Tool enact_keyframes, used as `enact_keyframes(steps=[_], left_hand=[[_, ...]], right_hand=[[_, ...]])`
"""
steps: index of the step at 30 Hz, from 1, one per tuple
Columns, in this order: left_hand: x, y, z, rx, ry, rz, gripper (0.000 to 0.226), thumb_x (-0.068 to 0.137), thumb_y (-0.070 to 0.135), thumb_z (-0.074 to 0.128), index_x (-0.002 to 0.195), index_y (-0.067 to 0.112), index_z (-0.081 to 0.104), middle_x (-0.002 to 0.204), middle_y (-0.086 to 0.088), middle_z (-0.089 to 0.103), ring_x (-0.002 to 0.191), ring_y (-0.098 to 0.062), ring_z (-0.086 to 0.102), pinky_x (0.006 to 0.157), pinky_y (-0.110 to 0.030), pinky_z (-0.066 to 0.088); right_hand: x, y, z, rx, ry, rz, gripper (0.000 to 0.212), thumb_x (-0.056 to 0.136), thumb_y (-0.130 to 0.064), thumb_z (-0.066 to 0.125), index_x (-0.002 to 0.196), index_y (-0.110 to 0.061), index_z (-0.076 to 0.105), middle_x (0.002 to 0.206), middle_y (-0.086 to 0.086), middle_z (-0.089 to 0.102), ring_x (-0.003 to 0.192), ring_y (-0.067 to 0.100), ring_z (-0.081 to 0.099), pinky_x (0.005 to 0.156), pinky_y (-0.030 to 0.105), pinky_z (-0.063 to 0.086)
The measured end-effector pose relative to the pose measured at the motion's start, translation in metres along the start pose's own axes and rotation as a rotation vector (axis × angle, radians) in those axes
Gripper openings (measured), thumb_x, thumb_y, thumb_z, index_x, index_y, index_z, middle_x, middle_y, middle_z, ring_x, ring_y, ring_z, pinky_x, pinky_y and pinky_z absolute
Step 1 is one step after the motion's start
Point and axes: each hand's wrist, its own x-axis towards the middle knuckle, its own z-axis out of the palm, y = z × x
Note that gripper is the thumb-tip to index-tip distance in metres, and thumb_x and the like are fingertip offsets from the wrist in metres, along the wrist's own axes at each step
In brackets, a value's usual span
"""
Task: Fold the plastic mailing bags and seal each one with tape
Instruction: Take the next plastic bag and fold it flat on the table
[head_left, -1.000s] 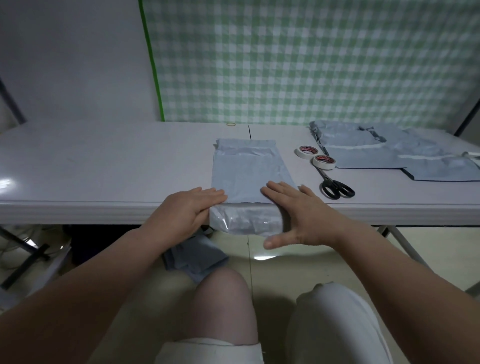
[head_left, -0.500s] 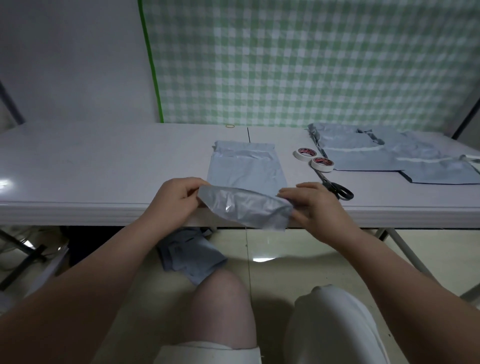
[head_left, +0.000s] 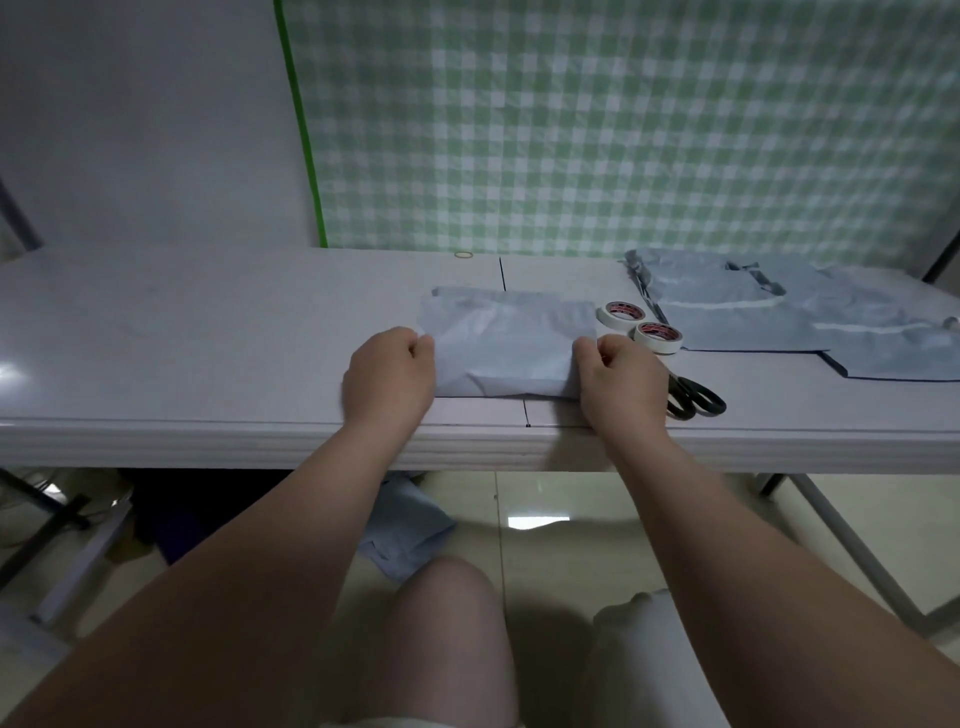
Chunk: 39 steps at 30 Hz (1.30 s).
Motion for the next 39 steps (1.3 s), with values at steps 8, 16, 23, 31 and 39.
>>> enact_keyframes(steps=[8, 16, 23, 31, 39], left_hand=[[-0.008, -0.004, 0.009, 0.273, 0.034, 0.081, 0.041, 0.099, 0.033, 0.037, 0.060, 0.020, 0.038, 0.060, 0.006, 0.043, 0.065, -0.022, 0.045, 0.073, -0.032, 0.026], [-0.011, 0.001, 0.006, 0.351, 0.082, 0.074, 0.014, 0.093, 0.027, 0.048, 0.084, 0.018, 0.053, 0.086, 0.000, 0.061, 0.086, -0.025, 0.053, 0.076, -0.036, 0.031], [-0.010, 0.028, 0.012, 0.223, -0.355, 0.517, 0.030, 0.099, 0.016, 0.039, 0.121, 0.013, 0.060, 0.127, -0.006, 0.056, 0.119, -0.024, 0.048, 0.098, -0.038, 0.039], [-0.014, 0.018, 0.019, 0.492, -0.517, 0.430, 0.051, 0.101, 0.041, 0.013, 0.152, 0.033, 0.007, 0.161, 0.000, 0.000, 0.147, -0.021, 0.001, 0.118, -0.042, 0.004], [-0.019, 0.017, 0.020, 0.514, -0.462, 0.316, 0.059, 0.098, 0.054, 0.013, 0.152, 0.031, 0.004, 0.161, 0.006, -0.001, 0.147, -0.024, 0.000, 0.118, -0.046, 0.001]], right_hand=[[0.002, 0.007, 0.007, -0.370, 0.012, -0.058, 0.032, 0.096, -0.030, 0.038, 0.074, -0.011, 0.052, 0.073, 0.003, 0.052, 0.071, 0.026, 0.047, 0.054, 0.030, 0.027], [0.002, 0.008, 0.009, -0.507, 0.006, -0.109, 0.028, 0.097, -0.028, 0.035, 0.084, -0.014, 0.055, 0.084, 0.008, 0.062, 0.072, 0.026, 0.048, 0.058, 0.029, 0.031], [0.002, 0.006, 0.007, -0.534, -0.019, -0.109, 0.028, 0.097, -0.029, 0.038, 0.091, -0.013, 0.059, 0.089, 0.009, 0.064, 0.074, 0.026, 0.048, 0.059, 0.030, 0.032], [0.004, 0.004, 0.008, -0.519, -0.032, -0.071, 0.027, 0.096, -0.029, 0.039, 0.091, -0.012, 0.060, 0.090, 0.010, 0.064, 0.078, 0.029, 0.054, 0.060, 0.031, 0.033], [0.003, 0.004, 0.008, -0.504, -0.026, -0.046, 0.028, 0.095, -0.029, 0.039, 0.089, -0.012, 0.060, 0.089, 0.009, 0.064, 0.074, 0.026, 0.049, 0.059, 0.030, 0.033]])
